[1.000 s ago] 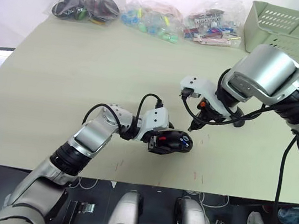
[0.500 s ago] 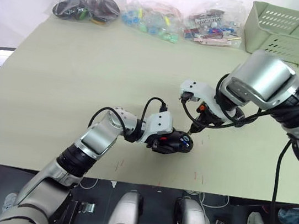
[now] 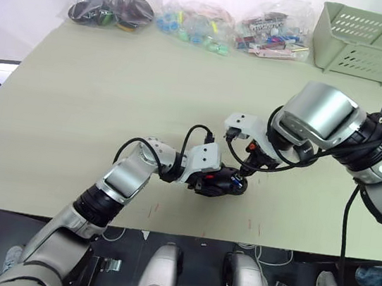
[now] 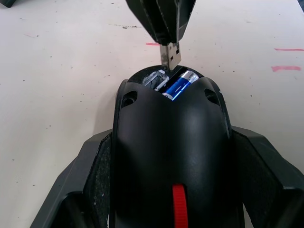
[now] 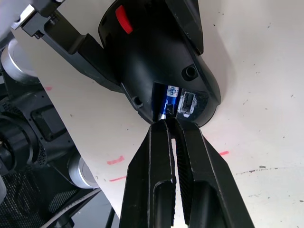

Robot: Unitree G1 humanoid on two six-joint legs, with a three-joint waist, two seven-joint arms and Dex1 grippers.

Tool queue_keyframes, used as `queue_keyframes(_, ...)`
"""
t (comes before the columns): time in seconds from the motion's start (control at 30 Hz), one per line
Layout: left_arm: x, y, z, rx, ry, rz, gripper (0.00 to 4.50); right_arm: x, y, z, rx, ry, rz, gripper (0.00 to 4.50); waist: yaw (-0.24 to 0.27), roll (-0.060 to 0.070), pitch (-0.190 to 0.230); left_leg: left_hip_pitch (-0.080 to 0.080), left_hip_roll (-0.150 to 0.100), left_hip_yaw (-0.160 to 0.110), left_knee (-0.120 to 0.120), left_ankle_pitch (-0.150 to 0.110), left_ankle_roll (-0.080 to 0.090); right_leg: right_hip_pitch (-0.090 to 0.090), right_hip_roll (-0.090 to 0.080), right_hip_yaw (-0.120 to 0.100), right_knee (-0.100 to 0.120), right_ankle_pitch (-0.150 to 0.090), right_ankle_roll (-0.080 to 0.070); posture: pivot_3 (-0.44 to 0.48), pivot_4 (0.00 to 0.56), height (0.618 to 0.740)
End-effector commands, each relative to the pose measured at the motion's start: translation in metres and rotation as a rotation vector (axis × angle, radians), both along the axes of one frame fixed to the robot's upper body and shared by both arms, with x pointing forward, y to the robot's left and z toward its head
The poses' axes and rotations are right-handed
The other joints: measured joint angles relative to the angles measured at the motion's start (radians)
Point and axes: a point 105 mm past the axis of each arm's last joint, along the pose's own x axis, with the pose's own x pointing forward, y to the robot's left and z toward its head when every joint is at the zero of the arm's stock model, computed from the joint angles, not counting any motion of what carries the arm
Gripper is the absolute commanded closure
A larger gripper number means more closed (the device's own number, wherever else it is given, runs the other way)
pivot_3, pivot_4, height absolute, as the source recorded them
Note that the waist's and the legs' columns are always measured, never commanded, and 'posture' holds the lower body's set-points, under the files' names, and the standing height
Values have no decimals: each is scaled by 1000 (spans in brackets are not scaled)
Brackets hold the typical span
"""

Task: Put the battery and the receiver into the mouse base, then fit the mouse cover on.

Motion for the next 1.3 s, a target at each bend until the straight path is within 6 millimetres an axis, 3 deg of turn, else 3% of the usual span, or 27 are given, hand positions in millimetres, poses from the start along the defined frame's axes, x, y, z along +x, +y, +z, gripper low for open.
queue_keyframes(0.03, 0, -2, 2, -13, -14, -8, 1493, 4, 3, 9, 38, -30, -3, 4500, 0, 0, 0, 0, 0, 0, 0, 0, 0, 0, 0, 0, 0, 0, 0, 0, 150, 740)
queue_keyframes(0.67, 4, -3, 4, -12, -23, -6, 1493, 12, 2, -4, 27, -30, -31, 4500, 2, 0, 0, 0, 0, 0, 1, 0, 0, 1, 0, 0, 0, 0, 0, 0, 150, 740)
queue_keyframes(1.3, 7, -4, 4, -5, -24, -4, 1493, 17, -11, -16, -7, -31, -53, 4500, 2, 0, 0, 1, 0, 0, 2, 0, 0, 1, 0, 0, 1, 1, -1, 0, 150, 740)
